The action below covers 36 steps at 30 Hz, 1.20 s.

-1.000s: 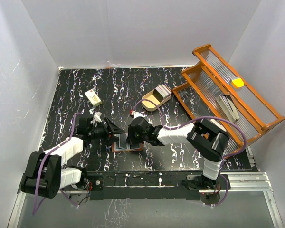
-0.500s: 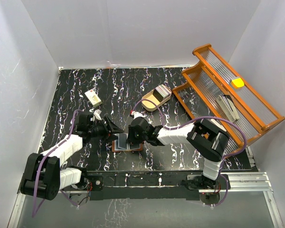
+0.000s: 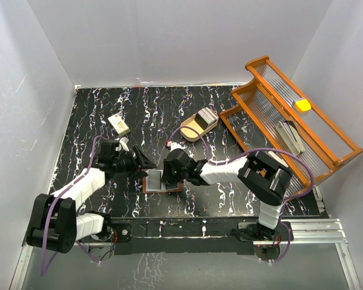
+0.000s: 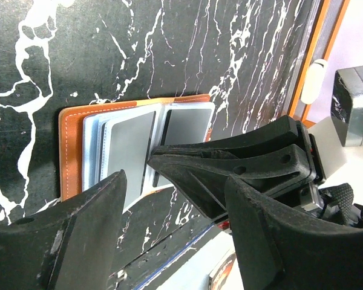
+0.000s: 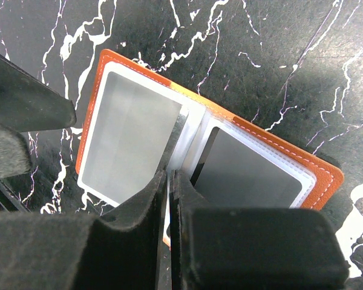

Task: Put the credit cards into the card holder
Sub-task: Turn over the card slot in the card holder.

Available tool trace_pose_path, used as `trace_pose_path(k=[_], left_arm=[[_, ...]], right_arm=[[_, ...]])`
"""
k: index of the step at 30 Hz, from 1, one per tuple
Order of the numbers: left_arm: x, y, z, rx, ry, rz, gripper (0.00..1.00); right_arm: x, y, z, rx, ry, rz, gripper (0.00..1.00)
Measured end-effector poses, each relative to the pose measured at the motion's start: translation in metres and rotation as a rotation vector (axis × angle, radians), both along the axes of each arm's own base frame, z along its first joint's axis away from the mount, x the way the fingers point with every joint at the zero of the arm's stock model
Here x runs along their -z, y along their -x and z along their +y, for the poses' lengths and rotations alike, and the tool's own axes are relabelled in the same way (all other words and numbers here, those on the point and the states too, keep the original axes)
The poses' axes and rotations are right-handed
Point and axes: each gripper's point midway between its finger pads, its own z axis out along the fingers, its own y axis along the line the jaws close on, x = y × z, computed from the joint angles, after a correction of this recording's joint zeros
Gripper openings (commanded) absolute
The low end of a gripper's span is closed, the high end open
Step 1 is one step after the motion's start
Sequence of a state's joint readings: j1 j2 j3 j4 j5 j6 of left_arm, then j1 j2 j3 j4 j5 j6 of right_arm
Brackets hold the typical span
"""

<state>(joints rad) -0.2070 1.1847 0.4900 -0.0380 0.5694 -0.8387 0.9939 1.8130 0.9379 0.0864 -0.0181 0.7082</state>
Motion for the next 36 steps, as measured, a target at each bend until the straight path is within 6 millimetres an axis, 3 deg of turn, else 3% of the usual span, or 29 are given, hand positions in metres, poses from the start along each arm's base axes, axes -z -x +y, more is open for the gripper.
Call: trace_pose_path(k=[15, 36], left_arm=[[0.015, 0.000, 0.002, 0.019, -0.028, 0.023, 0.66], [0.019, 0.000, 0.004, 0.025, -0.050, 0.013, 0.68]], right_arm=[[0.000, 0.000, 0.000, 0.000, 0.000, 0.000, 0.06], [0.000, 0.000, 0.000, 0.000, 0.000, 0.000, 0.06]])
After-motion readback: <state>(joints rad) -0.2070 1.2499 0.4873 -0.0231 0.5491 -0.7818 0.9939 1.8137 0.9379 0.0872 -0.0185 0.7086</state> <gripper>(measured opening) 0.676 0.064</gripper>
